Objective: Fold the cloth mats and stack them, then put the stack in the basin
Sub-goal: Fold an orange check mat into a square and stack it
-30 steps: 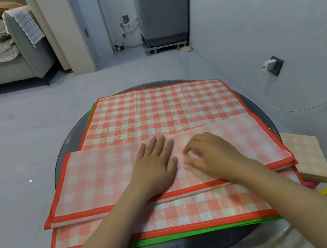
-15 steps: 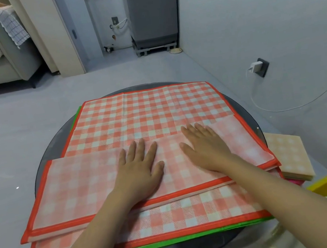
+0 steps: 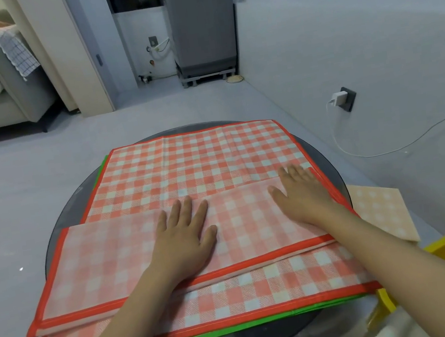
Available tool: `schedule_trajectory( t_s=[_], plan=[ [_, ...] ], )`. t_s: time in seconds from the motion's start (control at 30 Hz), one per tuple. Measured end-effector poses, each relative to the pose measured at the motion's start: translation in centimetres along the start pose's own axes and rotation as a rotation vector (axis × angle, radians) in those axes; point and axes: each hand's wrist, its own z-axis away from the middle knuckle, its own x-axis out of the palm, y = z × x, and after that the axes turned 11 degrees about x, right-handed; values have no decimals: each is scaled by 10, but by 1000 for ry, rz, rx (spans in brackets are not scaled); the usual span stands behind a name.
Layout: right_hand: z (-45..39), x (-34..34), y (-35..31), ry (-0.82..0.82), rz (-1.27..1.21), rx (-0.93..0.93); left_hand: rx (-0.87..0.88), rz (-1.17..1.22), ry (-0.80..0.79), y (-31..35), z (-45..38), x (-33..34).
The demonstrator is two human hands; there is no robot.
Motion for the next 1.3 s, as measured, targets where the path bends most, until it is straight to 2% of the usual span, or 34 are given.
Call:
schedule_trajectory(
  t_s=[0.13, 0.37, 0.53, 0.83, 1.0, 1.13, 1.23, 1.3],
  plan=[
    [15, 3, -36, 25, -61, -131, -15, 31, 3, 0, 0, -1],
    [37, 15, -99, -112, -107, -428, -36, 75, 44, -1, -1, -2],
    [34, 27, -101, -61, 19, -438, -81, 105, 56, -27, 12, -4],
    [36, 26, -100, -59, 49, -429, -367, 60, 34, -118, 70, -12],
    [38, 25, -101, -62, 48, -421, -420, 89, 31, -126, 74, -14],
    [39, 21, -107, -74, -13, -420, -398, 50, 22, -137, 71, -27],
    [49, 18, -122, -75, -128, -524, -398, 39, 76, -146, 69, -38],
    [60, 16, -136, -131, -214, -588, -408, 63, 122, -148, 65, -42]
  ],
)
